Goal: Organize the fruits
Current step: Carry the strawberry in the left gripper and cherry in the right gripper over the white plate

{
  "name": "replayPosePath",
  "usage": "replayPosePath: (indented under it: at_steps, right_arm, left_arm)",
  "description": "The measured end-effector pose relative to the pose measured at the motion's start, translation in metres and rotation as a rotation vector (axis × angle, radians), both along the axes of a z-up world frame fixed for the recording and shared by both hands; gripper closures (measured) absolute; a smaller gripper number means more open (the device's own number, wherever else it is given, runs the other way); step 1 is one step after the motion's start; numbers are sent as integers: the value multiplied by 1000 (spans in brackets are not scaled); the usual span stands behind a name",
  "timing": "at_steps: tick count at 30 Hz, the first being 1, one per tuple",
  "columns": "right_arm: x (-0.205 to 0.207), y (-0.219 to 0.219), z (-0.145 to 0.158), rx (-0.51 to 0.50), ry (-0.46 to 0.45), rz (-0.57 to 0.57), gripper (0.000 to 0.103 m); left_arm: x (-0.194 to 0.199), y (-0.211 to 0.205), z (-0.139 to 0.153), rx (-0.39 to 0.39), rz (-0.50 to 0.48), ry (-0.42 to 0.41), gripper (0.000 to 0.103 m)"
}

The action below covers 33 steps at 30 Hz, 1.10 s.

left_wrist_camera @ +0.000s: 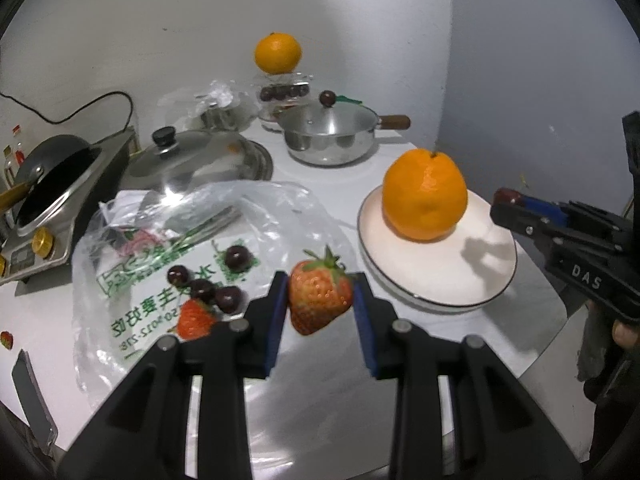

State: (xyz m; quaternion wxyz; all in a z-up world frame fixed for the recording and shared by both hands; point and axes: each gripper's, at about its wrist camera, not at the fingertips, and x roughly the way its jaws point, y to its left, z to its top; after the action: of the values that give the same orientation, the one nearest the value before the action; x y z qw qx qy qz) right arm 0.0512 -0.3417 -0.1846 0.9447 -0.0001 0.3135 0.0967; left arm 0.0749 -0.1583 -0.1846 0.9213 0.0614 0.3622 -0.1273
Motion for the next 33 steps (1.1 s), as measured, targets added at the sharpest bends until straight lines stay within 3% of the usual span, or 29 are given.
replayPosePath:
  at_steps: [17, 33]
  right_arm:
    - [13, -36, -20, 44, 56, -8, 75]
    - [31, -47, -41, 43, 105, -16, 75]
  left_arm:
    - [24, -51, -20, 7, -62, 52, 70]
    - [45, -73, -39, 1, -95, 89, 70]
